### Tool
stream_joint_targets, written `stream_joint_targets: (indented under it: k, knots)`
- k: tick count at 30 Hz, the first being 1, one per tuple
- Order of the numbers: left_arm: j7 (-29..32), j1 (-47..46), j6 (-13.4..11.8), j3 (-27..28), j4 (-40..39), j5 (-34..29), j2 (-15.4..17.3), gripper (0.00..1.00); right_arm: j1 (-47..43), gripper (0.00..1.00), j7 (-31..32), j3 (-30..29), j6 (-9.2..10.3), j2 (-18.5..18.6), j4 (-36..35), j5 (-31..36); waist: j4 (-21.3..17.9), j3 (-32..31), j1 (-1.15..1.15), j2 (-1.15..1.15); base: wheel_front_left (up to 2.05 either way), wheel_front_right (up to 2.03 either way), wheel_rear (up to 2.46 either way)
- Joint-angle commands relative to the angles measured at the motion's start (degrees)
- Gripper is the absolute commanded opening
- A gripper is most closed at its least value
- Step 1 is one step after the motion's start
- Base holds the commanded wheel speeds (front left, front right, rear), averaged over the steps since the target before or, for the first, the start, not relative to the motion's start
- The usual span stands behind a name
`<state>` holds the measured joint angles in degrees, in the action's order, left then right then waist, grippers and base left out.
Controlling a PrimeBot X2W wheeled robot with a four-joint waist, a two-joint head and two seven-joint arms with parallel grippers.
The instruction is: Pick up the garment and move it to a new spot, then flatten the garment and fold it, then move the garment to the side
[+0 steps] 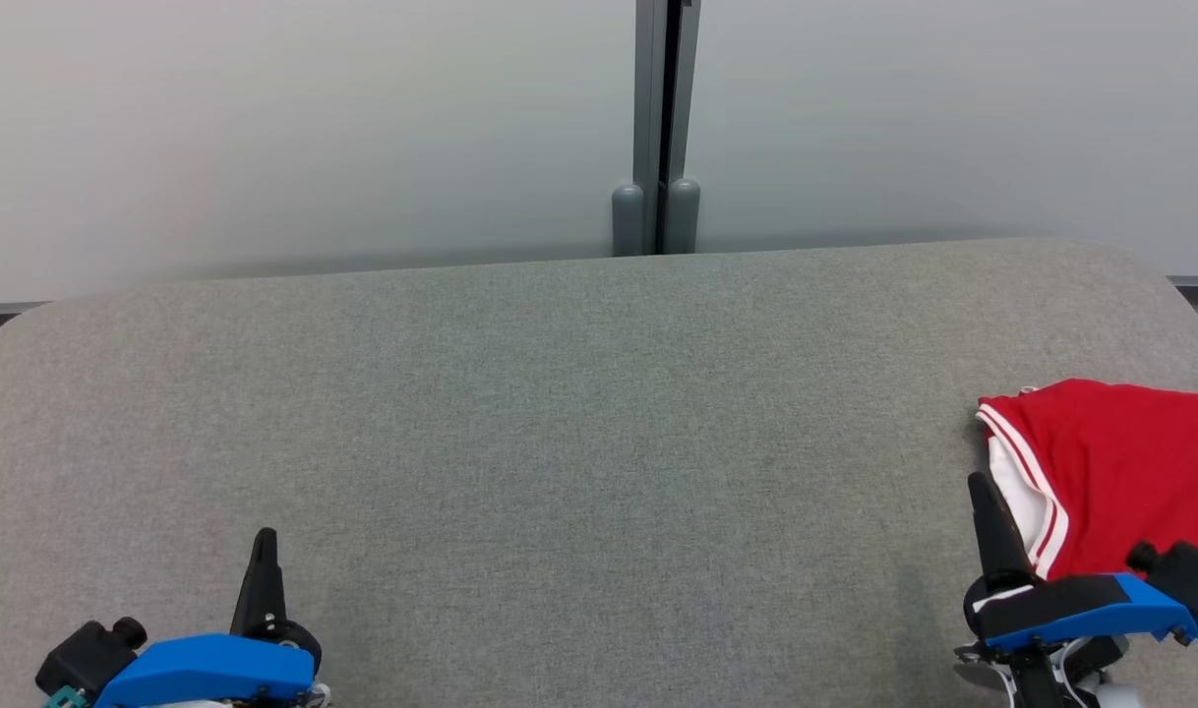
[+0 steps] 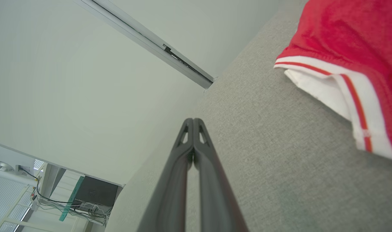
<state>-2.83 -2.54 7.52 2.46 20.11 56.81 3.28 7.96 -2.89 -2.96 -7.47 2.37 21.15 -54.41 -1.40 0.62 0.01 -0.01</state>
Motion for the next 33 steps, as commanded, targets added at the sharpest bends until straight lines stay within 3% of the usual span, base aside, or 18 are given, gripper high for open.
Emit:
stream_joint_targets:
  k: [1,33]
  knots:
    - [0.4,-1.5,0.0,0.3,-1.0,1.7,0.1,0.0,0.1,0.0,0.5,-0.3,-0.02,0.4,-1.1,-1.8,0.0,0.0,0.0,0.0,0.0,0.0,0.0]
    - [5.2,-3.0,0.0,2.3,-3.8,19.4,-0.2,0.0,-1.1,0.0,5.3,-2.1,-0.03,0.6,-4.4,-20.8,0.6,-0.2,-0.01,0.0,0.0,0.0,0.0]
